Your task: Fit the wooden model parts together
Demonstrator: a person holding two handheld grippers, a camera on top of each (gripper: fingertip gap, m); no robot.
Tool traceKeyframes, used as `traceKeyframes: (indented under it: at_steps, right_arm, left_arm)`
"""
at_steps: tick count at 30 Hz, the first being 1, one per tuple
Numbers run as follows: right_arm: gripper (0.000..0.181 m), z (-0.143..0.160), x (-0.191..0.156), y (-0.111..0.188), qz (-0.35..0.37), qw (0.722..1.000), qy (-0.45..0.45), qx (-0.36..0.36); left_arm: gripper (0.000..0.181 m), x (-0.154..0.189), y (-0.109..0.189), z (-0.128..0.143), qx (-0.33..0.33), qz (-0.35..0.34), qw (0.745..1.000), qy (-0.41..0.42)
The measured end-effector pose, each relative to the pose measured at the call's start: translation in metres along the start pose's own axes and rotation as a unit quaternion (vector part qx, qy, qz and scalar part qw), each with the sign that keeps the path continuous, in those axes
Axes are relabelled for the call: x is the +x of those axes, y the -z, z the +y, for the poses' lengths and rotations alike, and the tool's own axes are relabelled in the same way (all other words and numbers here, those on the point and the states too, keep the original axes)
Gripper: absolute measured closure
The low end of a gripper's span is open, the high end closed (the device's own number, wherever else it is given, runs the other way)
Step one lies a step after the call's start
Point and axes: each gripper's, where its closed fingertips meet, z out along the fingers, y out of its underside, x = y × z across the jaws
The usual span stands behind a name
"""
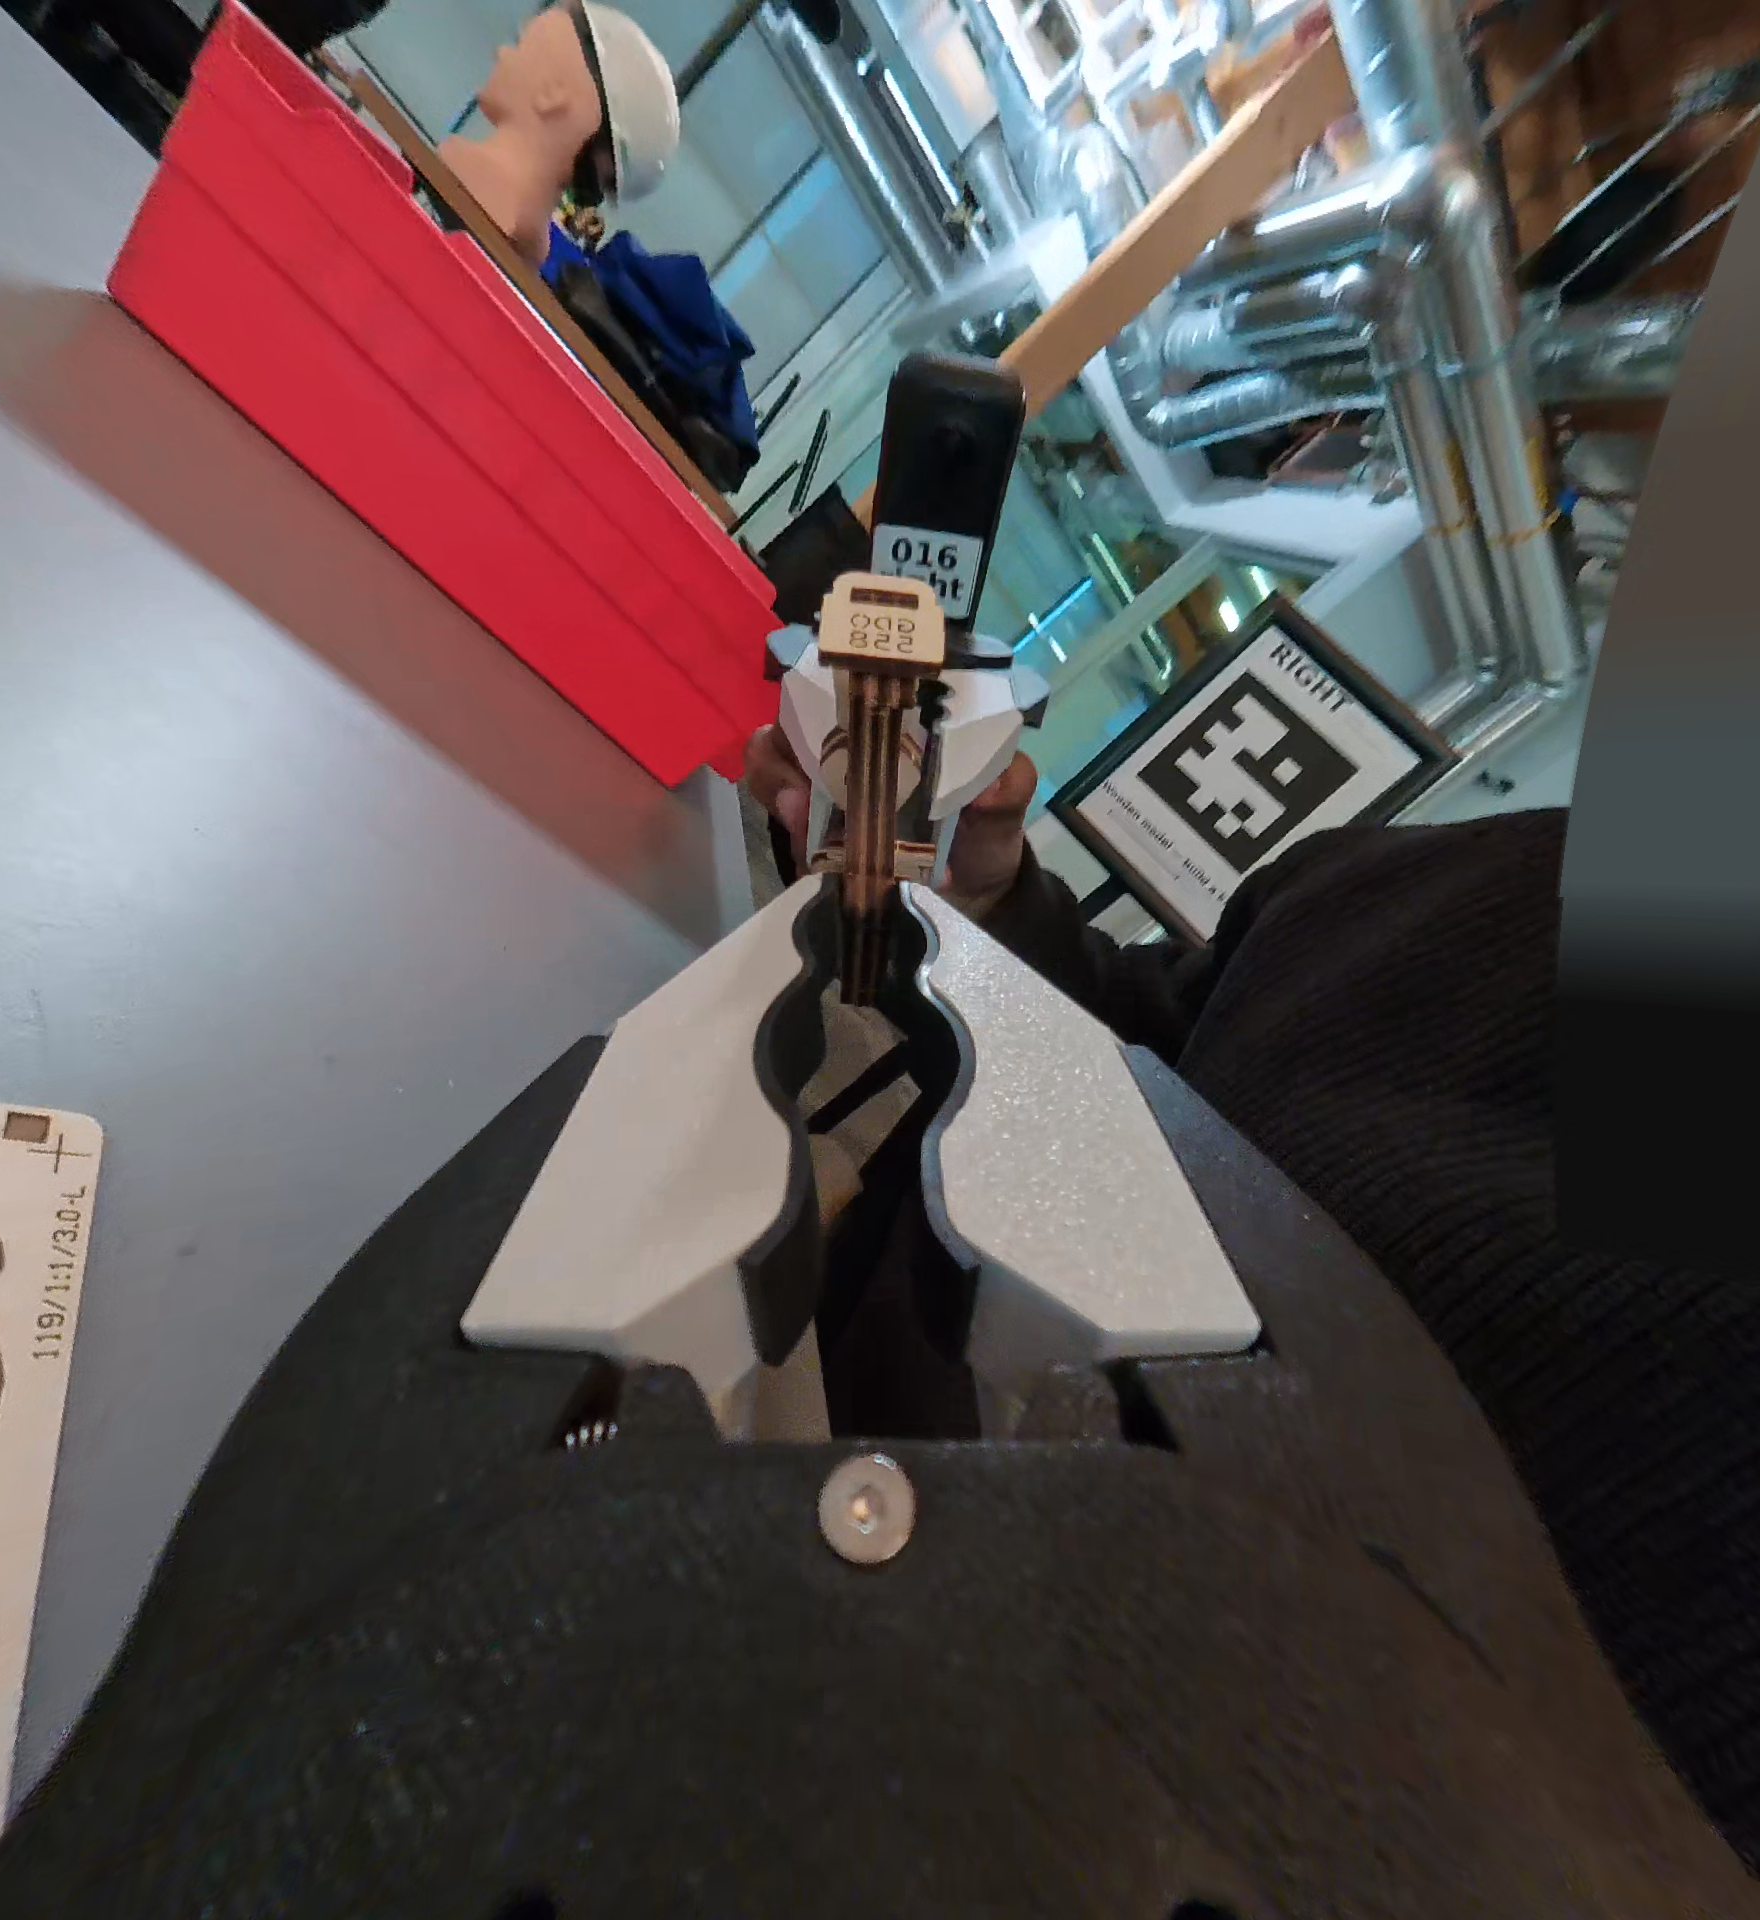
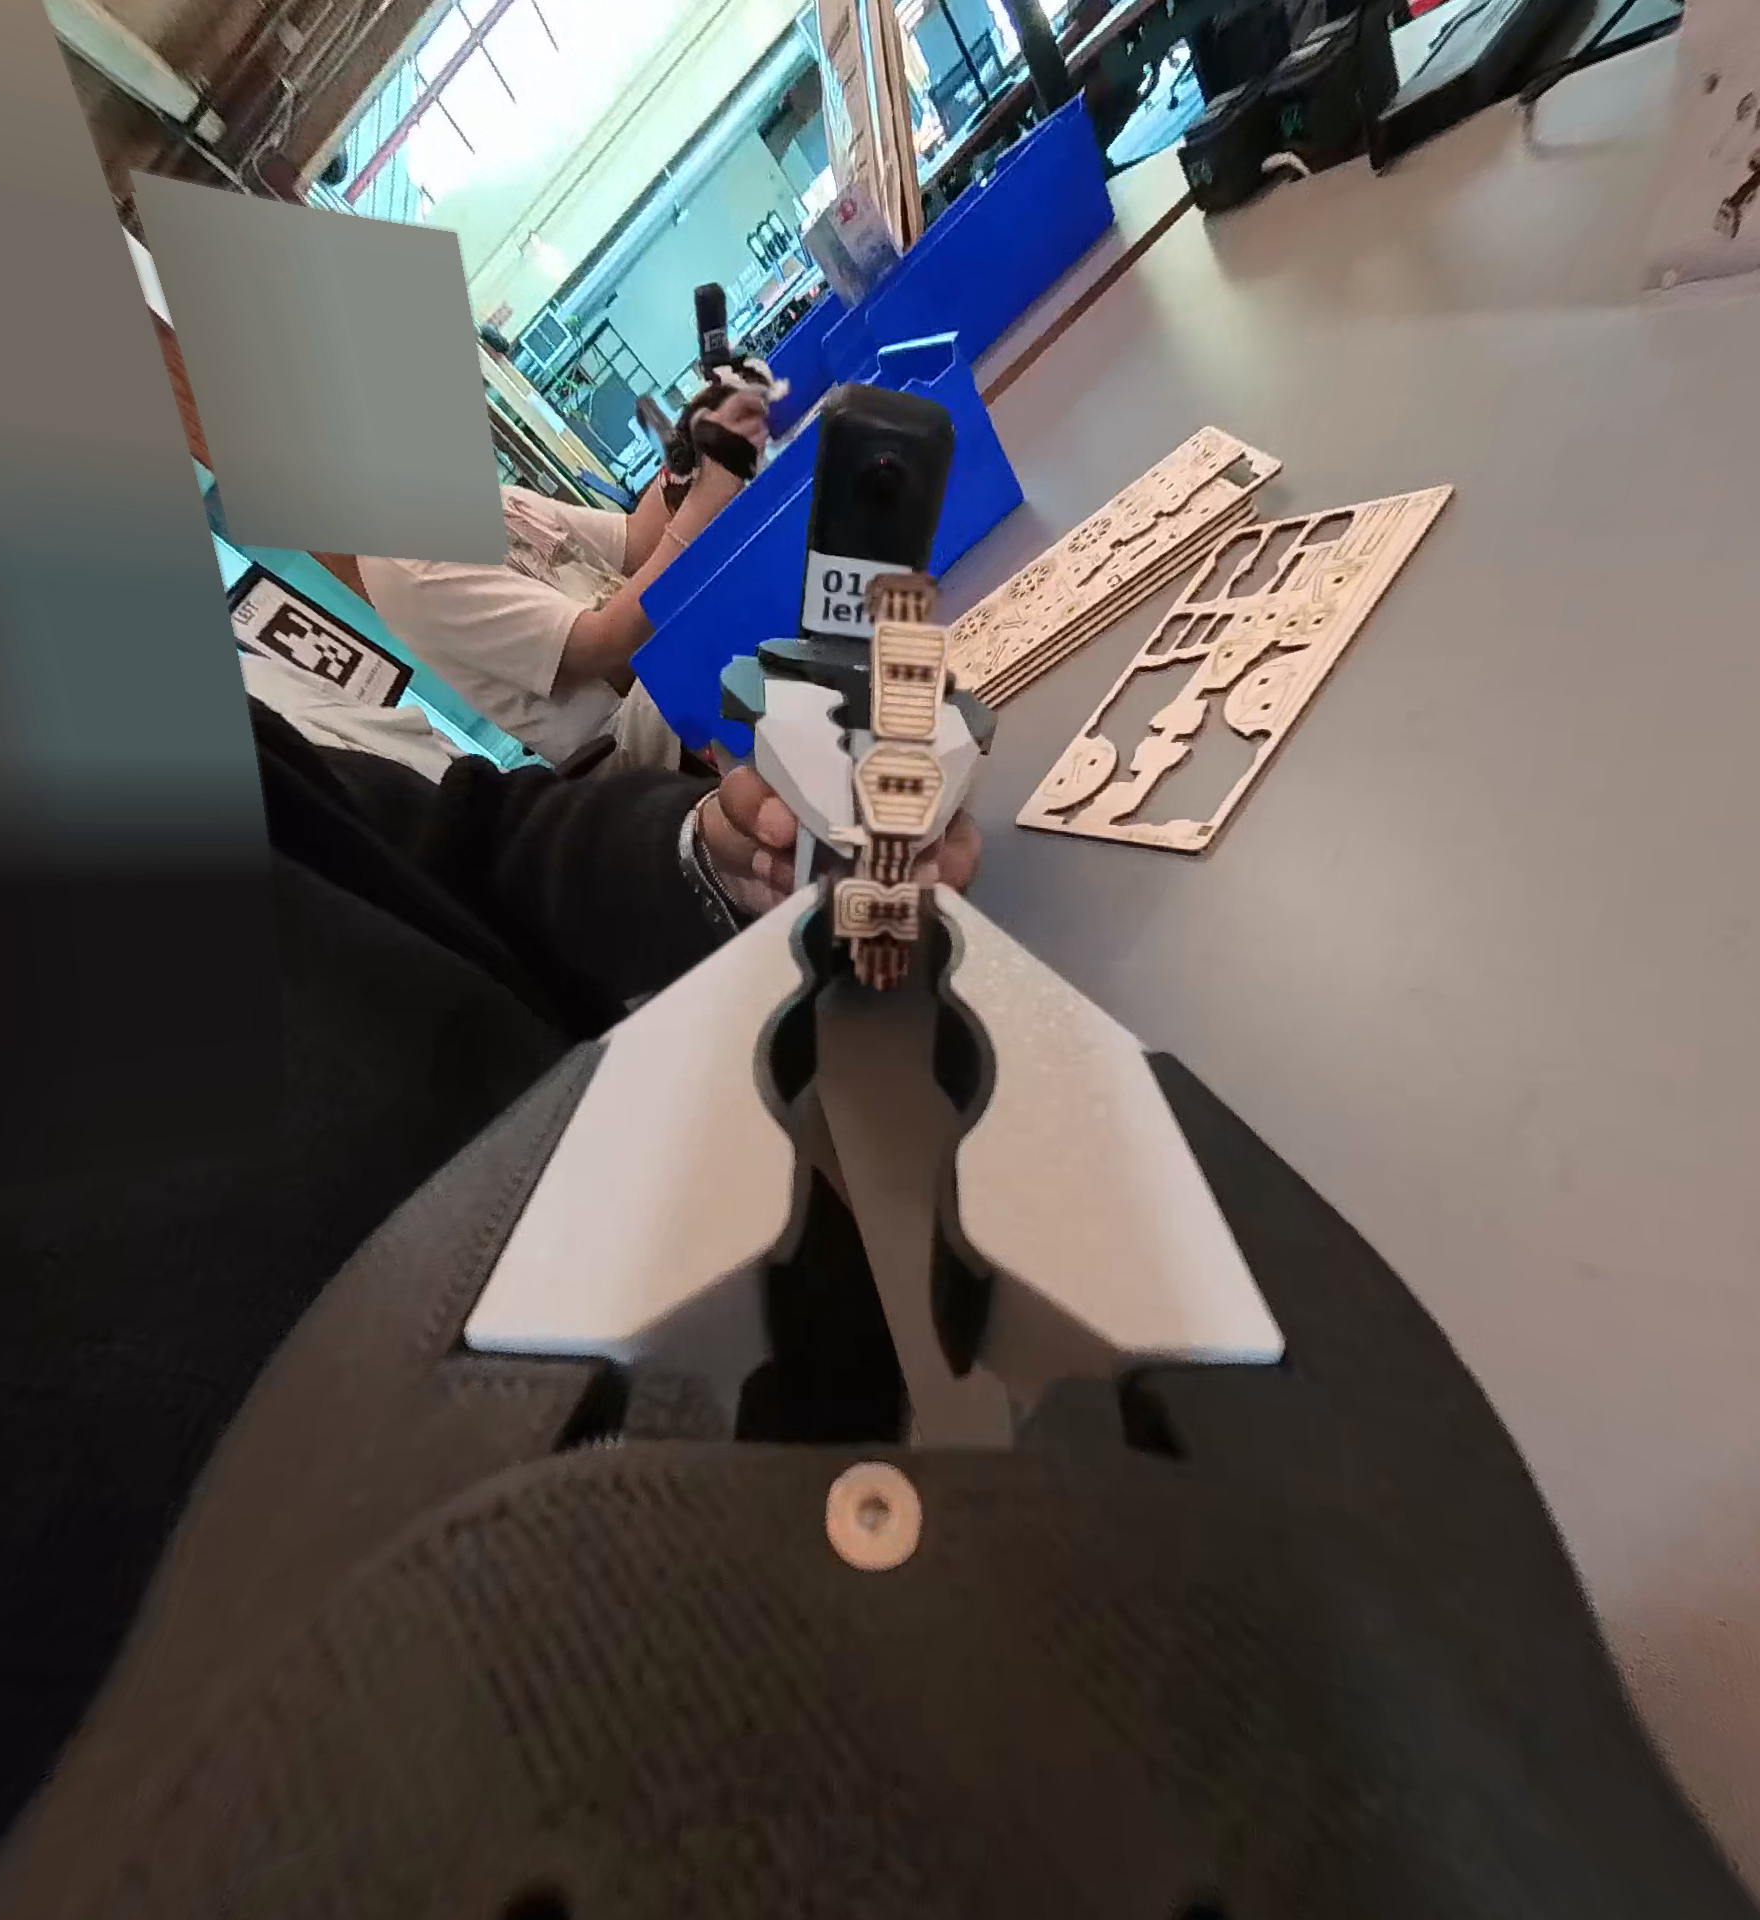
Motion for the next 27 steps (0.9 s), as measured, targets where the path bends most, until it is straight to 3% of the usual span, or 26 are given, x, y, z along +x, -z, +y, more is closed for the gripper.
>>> traceKeyframes:
  at_steps: [1, 7, 12, 27]
  right_arm:
    - [0.167, 0.001, 0.000, 0.001, -0.002, 1.000, 0.000, -0.004]
    - [0.172, 0.022, 0.001, -0.010, -0.001, 0.998, 0.006, -0.059]
    - [0.173, 0.011, 0.002, -0.001, -0.004, 0.999, -0.005, -0.032]
    - [0.173, 0.022, 0.005, -0.011, -0.018, 0.998, -0.041, -0.044]
  left_arm:
    - [0.175, 0.000, -0.001, 0.001, -0.005, -0.003, 1.000, -0.006]
    - [0.175, -0.001, -0.004, 0.008, -0.024, -0.007, 1.000, -0.013]
    - [0.175, -0.002, -0.003, 0.005, -0.015, -0.015, 1.000, -0.012]
    - [0.174, -0.001, -0.007, 0.001, 0.009, -0.033, 0.999, -0.006]
